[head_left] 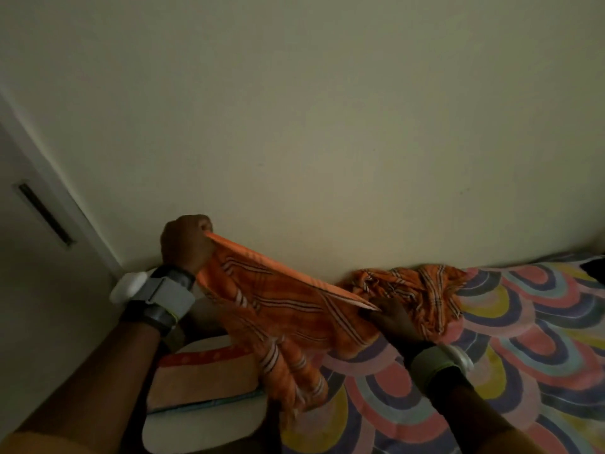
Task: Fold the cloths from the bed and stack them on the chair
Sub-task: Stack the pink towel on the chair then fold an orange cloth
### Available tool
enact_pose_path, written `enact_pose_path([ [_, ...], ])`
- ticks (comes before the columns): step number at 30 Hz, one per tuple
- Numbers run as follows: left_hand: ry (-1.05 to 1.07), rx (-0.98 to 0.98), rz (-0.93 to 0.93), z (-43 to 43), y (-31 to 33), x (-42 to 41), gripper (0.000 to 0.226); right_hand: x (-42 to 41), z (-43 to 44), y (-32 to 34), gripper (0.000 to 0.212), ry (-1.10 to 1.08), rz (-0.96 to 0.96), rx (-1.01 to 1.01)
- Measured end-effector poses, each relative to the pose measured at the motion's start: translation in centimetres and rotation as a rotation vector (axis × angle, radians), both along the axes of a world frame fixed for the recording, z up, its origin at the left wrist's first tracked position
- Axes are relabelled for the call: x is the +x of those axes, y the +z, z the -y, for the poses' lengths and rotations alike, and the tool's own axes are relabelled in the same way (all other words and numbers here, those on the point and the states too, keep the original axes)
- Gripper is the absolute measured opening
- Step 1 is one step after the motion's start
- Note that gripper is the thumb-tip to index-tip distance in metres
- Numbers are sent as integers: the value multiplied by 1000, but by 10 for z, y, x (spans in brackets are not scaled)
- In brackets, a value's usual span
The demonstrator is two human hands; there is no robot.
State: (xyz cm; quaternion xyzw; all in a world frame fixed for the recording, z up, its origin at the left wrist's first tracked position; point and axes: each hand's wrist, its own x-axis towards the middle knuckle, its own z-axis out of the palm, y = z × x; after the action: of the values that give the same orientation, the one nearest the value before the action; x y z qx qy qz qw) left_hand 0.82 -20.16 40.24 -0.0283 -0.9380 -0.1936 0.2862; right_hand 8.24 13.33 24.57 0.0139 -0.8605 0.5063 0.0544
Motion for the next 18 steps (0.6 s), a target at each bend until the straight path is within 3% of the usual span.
enact_pose_path([
  [3, -21, 224, 190, 16, -14, -3, 12, -13, -6, 15, 20, -46, -78, 85],
  [6, -404, 189, 682, -5, -25, 8, 43, -22, 27, 58, 22, 66, -235, 157],
  [8, -614, 265, 858, -28, -30, 14, 55, -23, 60, 83, 33, 206, -325, 167],
  [10, -737, 304, 821, -52, -31, 21, 46, -22, 80, 96, 35, 231, -399, 135],
  [12, -777, 307, 665, -66, -32, 23, 25, -22, 92, 105, 35, 238, -434, 119],
  [15, -769, 236, 492, -66, -36, 18, 43, -29, 88, 107, 34, 230, -375, 128],
  [18, -793, 359, 478, -63, -26, 12, 23, -33, 69, 88, 25, 265, -241, 27],
])
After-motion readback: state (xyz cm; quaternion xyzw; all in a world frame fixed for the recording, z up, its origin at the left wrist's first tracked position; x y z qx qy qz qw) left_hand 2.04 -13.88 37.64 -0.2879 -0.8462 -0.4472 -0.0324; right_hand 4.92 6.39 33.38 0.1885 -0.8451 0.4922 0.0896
